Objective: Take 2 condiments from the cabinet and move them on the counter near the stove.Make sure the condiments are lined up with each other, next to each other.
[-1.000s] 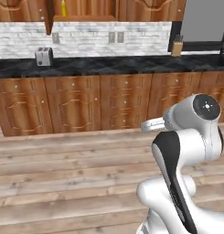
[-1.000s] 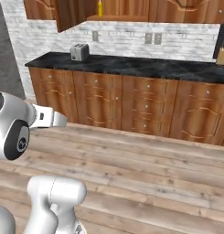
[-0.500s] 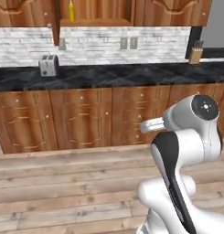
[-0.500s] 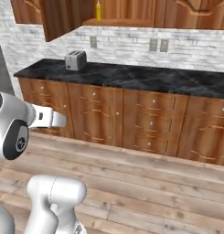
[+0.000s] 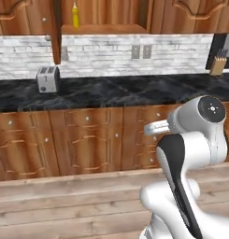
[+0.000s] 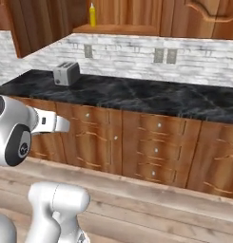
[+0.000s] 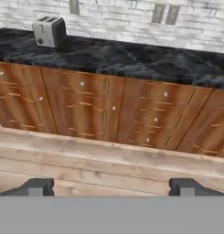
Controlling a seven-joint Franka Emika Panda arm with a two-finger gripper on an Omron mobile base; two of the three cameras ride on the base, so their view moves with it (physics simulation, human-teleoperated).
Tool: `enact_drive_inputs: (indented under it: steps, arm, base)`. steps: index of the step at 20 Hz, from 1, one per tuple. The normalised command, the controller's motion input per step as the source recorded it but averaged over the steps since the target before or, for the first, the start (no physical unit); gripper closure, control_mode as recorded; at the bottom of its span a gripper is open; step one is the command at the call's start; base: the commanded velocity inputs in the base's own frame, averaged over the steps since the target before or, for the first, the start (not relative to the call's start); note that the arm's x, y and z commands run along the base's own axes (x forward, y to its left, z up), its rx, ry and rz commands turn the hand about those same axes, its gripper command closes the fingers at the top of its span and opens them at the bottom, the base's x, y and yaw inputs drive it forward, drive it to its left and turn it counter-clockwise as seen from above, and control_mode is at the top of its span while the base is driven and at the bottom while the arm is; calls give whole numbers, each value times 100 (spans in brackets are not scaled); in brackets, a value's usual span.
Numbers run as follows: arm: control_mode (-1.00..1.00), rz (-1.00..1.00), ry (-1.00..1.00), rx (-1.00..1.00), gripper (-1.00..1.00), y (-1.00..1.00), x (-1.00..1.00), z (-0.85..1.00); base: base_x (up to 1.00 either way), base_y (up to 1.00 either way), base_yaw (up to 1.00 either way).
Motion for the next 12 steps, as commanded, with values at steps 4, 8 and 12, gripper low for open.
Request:
enact_drive_inputs:
  steps: [4, 8, 12]
  arm:
    - [100, 0, 0, 0, -100, 0, 0, 0]
    - [100, 0, 0, 0, -100, 0, 0, 0]
    - [100, 0, 0, 0, -100, 0, 0, 0]
  base:
    - [100, 64, 1]
    - [100, 63, 0]
    - [99, 19, 5]
